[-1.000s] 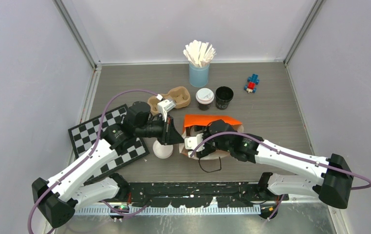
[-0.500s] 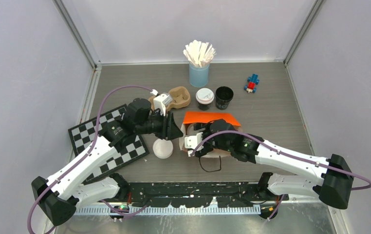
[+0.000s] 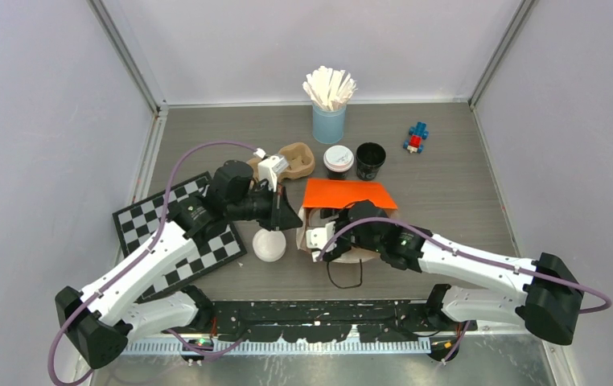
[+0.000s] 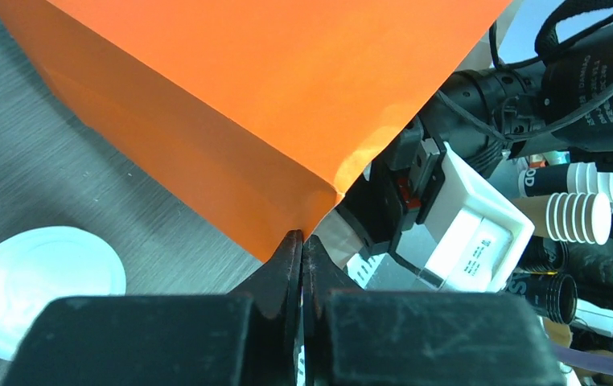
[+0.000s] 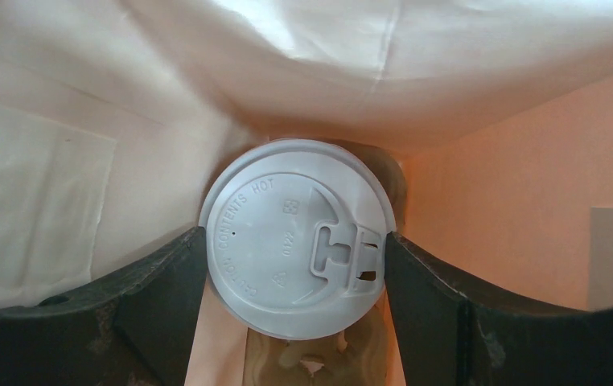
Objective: Pack the takeout coffee
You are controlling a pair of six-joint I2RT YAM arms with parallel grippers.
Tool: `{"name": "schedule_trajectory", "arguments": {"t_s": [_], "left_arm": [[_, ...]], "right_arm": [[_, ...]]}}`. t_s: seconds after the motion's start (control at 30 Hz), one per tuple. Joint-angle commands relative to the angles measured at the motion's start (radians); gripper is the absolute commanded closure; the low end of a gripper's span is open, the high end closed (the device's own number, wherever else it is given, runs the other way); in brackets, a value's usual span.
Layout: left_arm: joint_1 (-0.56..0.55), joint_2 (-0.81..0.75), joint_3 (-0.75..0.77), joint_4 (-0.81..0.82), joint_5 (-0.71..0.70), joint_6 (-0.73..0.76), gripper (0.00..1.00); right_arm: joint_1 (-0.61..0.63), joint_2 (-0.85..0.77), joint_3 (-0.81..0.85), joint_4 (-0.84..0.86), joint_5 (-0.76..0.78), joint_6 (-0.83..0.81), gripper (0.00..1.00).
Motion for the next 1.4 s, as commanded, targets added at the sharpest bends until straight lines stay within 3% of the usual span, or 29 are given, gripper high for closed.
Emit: {"name": "schedule_trajectory", "arguments": {"t_s": [0.0,0.6,1.23,1.37], "left_arm": [[-0.004,0.021,0.035,0.056,0.086,-0.021,1.0],[-0.004,0.002,0.013,0.086,0.106,-0.072,1.0],[-0.004,0.002,-0.006,0.117,0.08,-0.129,1.0],[-0.004,-0.025,-0.012,0.116,0.002,-0.155,0.86]], "right_arm": [[-0.027,0.019,0.0,0.081,-0.026,-0.041,0.23],[-0.026,0.028,-0.065,0.186,0.071,-0.096,0.23],[-0.024,0.047,-0.065,0.215,0.053,-0.059,0.23],[-0.025,0.04,-0.063,0.193,0.046,-0.059,0.23]]}}
